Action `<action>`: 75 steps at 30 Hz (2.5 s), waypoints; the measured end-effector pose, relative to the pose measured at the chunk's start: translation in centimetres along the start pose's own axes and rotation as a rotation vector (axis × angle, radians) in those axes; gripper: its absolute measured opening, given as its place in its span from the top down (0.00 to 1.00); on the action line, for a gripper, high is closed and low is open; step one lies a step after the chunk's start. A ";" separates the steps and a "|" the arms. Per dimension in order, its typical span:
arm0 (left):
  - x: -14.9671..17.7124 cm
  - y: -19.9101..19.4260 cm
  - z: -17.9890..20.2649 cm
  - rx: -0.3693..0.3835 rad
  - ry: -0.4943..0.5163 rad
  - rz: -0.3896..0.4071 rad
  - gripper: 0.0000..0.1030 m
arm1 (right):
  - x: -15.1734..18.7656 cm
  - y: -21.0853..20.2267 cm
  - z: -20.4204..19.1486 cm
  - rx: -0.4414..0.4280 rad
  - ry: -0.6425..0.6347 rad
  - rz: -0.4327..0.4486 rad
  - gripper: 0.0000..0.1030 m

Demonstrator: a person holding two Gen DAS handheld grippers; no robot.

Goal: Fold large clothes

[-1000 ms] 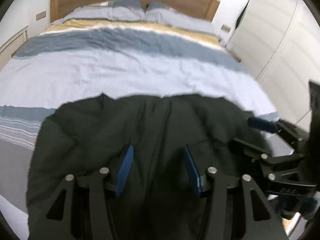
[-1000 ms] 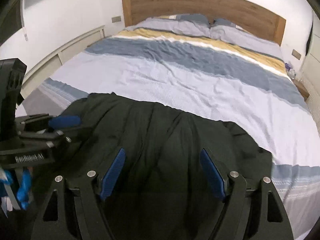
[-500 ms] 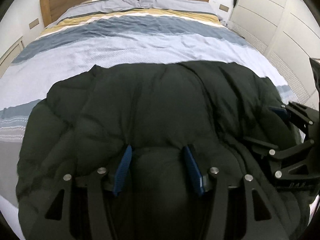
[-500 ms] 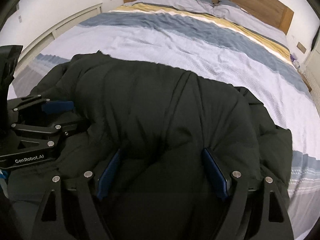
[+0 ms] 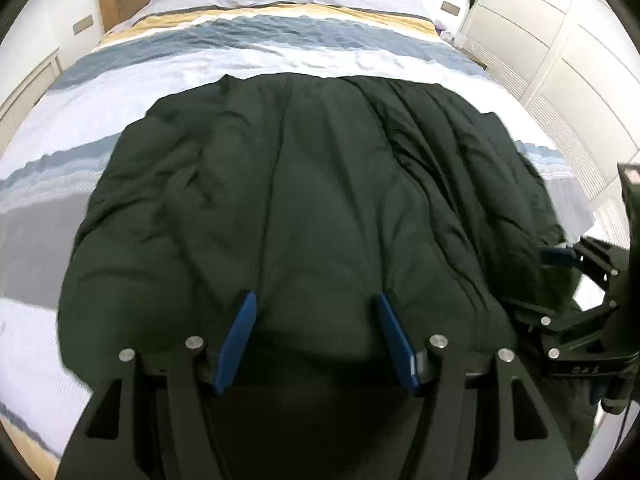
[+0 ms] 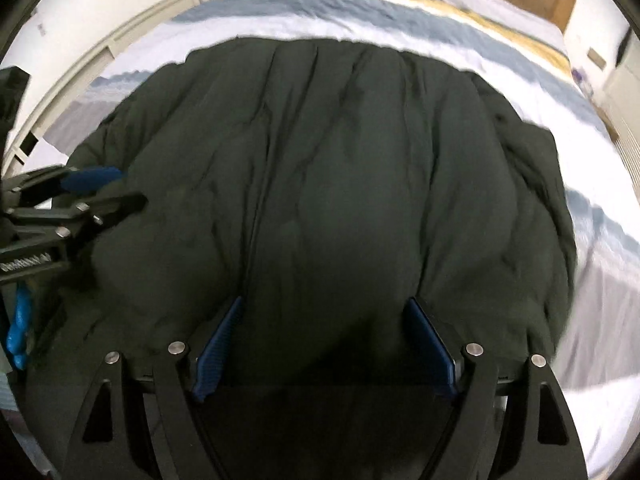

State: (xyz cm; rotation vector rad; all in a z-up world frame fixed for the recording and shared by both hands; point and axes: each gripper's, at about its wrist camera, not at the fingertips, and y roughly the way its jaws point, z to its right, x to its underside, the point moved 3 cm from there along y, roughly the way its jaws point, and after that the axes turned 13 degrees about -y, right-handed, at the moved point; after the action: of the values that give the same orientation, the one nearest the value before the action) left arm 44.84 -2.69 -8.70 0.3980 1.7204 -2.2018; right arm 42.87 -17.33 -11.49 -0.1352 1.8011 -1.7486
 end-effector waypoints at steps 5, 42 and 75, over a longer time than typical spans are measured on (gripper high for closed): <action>1.7 -3.7 -1.8 -0.030 -0.042 -0.006 0.41 | 1.0 -3.7 -2.0 0.046 -0.029 -0.018 0.22; 13.0 -11.5 -15.9 -0.267 -0.231 -0.112 0.40 | 8.4 -14.3 -4.2 0.241 -0.022 -0.035 0.17; 21.3 -11.7 -25.5 -0.083 -0.507 -0.275 0.22 | 32.8 -7.0 3.6 -0.208 0.604 -0.232 0.01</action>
State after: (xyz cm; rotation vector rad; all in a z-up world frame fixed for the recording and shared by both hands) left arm 21.26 23.10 -13.09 -0.4107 1.6374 -2.1468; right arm 15.87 -36.97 -16.34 0.1206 2.4855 -1.8884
